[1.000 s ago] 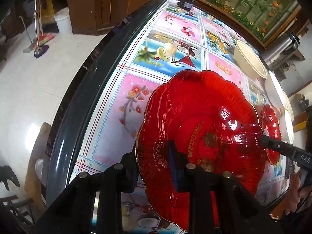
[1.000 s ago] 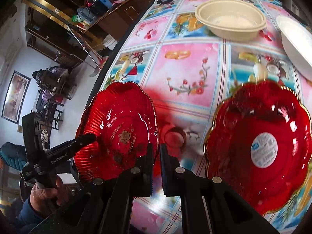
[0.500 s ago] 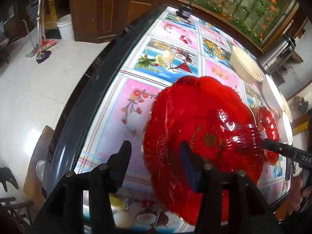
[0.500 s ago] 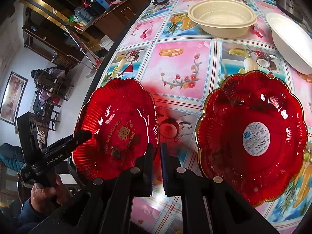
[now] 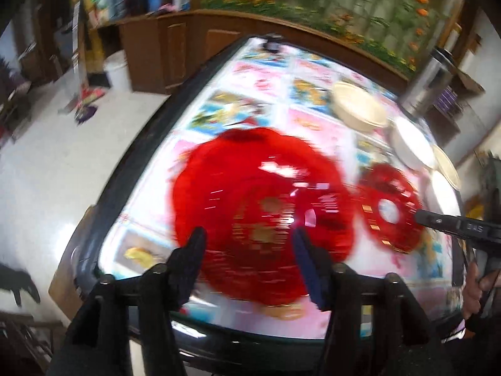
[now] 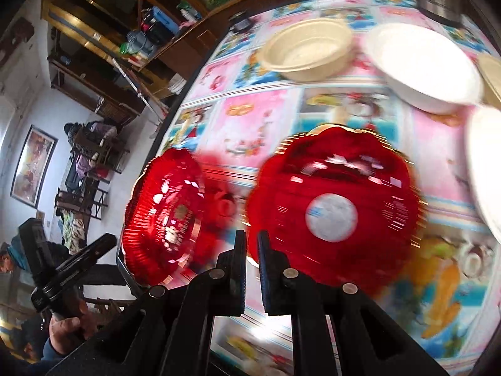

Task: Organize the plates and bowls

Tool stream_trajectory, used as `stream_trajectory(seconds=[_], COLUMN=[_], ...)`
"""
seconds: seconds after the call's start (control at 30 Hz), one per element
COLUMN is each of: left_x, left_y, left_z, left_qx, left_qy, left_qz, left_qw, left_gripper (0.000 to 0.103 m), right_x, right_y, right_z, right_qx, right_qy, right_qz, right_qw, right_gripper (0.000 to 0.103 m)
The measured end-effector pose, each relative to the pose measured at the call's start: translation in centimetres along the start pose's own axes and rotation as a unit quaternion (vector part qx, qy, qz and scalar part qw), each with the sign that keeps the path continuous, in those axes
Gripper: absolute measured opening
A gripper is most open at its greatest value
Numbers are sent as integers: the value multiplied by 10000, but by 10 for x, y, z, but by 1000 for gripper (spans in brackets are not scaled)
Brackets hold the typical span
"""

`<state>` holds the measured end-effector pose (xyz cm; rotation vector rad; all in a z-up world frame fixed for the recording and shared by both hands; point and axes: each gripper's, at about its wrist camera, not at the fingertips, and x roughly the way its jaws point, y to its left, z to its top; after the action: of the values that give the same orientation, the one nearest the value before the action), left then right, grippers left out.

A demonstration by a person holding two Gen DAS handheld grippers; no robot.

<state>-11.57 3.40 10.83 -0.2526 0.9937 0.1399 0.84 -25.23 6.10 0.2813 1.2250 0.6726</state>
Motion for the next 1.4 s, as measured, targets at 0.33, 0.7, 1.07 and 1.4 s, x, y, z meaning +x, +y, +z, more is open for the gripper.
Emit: stream_trajectory(seconds=[0.33, 0.7, 1.07, 1.4], left_x=[29, 76, 142, 160], left_y=[-118, -171, -164, -177], left_z=[15, 55, 96, 81], left_qx=[796, 1011, 1139, 1412], left_qy=[578, 1050, 1630, 1967], left_qz=[-1003, -1276, -893, -1017], left_qw=[9901, 9811, 9759, 9649], left_gripper=[62, 75, 60, 55], right_x=[-67, -109, -87, -80], right_y=[-71, -103, -97, -101], right_z=[-15, -21, -18, -19], right_qx=[545, 803, 937, 1216], right_qy=[-459, -800, -510, -493], right_qz=[-258, -440, -297, -343], right_qw=[9971, 9926, 9938, 9908], right_gripper=[16, 32, 32, 32])
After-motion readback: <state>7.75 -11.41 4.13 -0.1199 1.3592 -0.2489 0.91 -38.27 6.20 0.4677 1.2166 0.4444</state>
